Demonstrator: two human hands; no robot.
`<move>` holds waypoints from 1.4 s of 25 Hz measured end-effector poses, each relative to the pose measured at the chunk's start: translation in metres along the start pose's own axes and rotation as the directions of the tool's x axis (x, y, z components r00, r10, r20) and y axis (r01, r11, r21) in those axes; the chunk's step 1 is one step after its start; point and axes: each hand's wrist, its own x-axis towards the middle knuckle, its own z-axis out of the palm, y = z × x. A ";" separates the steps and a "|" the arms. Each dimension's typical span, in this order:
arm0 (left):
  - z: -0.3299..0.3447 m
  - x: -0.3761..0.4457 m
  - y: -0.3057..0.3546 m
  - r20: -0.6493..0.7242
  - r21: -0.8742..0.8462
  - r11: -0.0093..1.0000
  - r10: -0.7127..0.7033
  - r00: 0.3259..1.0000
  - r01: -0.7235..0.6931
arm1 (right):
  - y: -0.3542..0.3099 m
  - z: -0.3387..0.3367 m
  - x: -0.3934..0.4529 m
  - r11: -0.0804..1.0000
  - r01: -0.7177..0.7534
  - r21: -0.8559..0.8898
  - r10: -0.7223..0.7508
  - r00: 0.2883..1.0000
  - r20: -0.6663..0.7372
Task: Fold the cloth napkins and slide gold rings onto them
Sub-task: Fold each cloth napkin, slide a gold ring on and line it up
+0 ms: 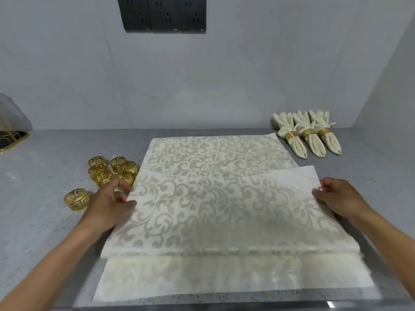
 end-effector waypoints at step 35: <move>0.095 -0.128 0.023 0.400 0.584 0.700 0.191 0.897 -0.410 | -0.088 0.152 -0.182 0.812 0.526 -0.252 -0.476 0.848 0.233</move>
